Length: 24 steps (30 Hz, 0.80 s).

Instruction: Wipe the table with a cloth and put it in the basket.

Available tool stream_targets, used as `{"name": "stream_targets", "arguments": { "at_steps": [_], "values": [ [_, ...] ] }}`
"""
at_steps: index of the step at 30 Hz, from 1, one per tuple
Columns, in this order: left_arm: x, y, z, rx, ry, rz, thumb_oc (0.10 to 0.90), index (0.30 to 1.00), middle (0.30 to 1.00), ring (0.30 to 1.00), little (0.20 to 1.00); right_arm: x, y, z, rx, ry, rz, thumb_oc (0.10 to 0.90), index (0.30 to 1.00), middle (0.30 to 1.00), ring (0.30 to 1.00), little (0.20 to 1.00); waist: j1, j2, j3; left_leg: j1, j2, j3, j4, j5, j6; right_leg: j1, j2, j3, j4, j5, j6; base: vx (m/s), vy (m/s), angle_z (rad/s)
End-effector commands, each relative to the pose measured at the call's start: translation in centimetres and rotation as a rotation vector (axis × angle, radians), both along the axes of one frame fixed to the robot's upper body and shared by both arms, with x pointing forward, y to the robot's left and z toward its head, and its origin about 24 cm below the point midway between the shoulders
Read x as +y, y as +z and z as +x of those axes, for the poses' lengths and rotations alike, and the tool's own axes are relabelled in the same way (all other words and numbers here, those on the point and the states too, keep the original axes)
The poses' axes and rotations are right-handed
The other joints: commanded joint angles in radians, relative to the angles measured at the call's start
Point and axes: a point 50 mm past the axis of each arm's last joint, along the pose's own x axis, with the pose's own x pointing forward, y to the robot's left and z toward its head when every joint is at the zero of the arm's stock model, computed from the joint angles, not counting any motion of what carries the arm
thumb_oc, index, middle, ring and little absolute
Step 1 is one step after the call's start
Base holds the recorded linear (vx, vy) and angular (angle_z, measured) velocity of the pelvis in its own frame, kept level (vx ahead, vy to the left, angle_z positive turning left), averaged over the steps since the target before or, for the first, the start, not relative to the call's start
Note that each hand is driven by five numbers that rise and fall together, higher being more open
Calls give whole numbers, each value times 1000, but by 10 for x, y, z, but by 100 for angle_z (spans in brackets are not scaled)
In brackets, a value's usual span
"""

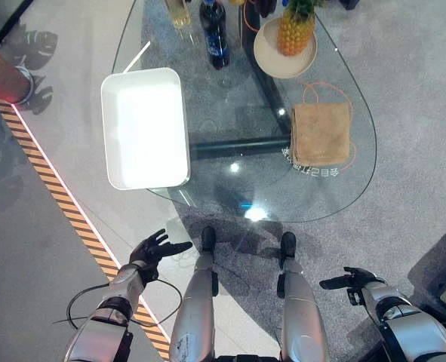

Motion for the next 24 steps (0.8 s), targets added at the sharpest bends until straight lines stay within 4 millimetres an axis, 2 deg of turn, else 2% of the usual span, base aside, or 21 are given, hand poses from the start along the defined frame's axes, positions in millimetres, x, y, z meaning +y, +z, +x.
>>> {"name": "stream_targets", "arguments": {
  "at_steps": [1, 6, 12, 20, 24],
  "values": [
    [27, 3, -10, -14, 139, 2, 800, 900, 900, 900, 900, -30, 4, -19, 12, -90, -96, 800, 900, 900, 900, 900, -5, -16, -20, -125, -100, 5, 138, -48, 67, -128, 97, -40, 99, -10, -72, -56, -63, 7],
    [30, 11, -4, -54, 172, -7, 800, 900, 900, 900, 900, -27, 14, -4, -78, -111, -137, 800, 900, 900, 900, 900, -7, -15, -13, -199, -87, 7, 211, -78, 67, -199, 108, -39, 174, -42, -83, -25, -38, -3],
    [31, 9, -6, -77, 228, -30, 800, 900, 900, 900, 900, -29, 27, 10, -205, -159, -188, 800, 900, 900, 900, 900, -7, -15, 0, -256, -77, 2, 253, -93, 69, -254, 118, -36, 226, -58, -93, 5, -6, -3],
    [33, 11, -8, -96, 218, -22, 800, 900, 900, 900, 900, -51, 67, 32, -379, -188, -234, 800, 900, 900, 900, 900, 4, -20, 22, -293, -83, 2, 270, -95, 70, -284, 115, -39, 233, -51, -98, 0, 0, 0],
    [38, 16, -6, -106, 210, -12, 800, 900, 900, 900, 900, -55, 79, 38, -438, -187, -237, 800, 900, 900, 900, 900, 8, -25, 25, -310, -82, 2, 287, -103, 70, -298, 112, -45, 250, -53, -102, 0, 0, 0]
  ]
}}
